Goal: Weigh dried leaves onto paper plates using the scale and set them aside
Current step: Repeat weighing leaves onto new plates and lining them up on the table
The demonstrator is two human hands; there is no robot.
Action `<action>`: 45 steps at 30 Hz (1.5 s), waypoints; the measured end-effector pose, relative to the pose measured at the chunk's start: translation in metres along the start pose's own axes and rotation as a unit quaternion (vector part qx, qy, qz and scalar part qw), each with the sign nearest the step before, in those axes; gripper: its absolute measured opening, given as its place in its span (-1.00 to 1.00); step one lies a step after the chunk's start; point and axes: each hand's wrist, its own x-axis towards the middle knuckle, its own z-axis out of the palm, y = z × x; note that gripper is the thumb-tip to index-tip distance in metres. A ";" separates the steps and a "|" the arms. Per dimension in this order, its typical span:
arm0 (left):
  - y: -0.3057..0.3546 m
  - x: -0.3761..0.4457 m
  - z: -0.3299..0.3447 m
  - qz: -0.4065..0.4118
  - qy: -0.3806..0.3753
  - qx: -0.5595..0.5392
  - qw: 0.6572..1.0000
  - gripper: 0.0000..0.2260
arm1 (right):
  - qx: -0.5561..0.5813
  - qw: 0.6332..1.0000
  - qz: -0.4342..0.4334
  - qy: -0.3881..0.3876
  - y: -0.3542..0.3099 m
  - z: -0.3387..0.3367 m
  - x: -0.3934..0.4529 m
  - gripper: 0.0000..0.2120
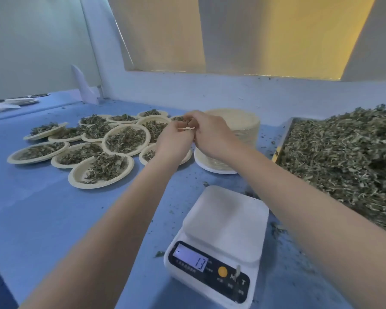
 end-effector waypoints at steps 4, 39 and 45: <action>0.019 0.005 0.028 -0.002 -0.050 0.049 0.998 -0.54 | -0.194 0.981 0.011 -0.004 0.023 -0.032 -0.001 -0.66; -0.003 -0.078 0.004 0.018 0.090 -0.089 0.992 -0.58 | -0.098 0.986 -0.127 -0.039 0.019 -0.058 -0.126 -0.70; -0.044 -0.126 0.007 -0.018 0.052 -0.045 0.997 -0.57 | -0.094 0.986 -0.118 -0.072 0.028 -0.044 -0.177 -0.76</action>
